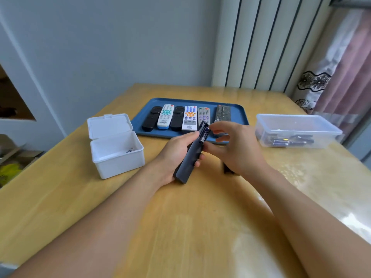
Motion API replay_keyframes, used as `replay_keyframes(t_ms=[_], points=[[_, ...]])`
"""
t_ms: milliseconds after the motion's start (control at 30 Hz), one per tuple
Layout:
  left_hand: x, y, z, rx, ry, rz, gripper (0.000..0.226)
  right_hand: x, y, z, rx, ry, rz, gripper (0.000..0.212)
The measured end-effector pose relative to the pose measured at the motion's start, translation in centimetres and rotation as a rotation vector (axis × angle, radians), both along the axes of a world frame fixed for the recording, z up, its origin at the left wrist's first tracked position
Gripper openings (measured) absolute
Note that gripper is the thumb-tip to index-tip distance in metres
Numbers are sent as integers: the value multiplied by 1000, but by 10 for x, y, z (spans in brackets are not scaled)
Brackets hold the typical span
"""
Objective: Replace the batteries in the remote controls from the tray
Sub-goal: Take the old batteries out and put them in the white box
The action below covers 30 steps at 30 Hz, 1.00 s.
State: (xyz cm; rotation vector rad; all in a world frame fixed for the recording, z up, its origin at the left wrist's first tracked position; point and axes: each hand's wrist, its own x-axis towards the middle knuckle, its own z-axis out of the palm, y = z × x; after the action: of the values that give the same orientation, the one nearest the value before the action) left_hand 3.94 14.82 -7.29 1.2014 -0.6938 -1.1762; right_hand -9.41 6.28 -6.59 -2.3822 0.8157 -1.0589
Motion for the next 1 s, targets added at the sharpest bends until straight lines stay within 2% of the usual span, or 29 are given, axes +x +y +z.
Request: replay_keyframes(t_ms=[267, 400, 633, 1000], points=[[3, -4, -8, -32, -100, 3, 30, 6, 0, -6, -88, 21, -29, 22], [5, -5, -14, -35, -148, 12, 38, 9, 2, -8, -131, 48, -43, 22], [3, -5, -12, -31, -193, 18, 29, 15, 5, -9, -159, 118, -69, 25], [3, -8, -13, -17, -205, 19, 35, 20, 1, -12, -114, 127, -52, 12]])
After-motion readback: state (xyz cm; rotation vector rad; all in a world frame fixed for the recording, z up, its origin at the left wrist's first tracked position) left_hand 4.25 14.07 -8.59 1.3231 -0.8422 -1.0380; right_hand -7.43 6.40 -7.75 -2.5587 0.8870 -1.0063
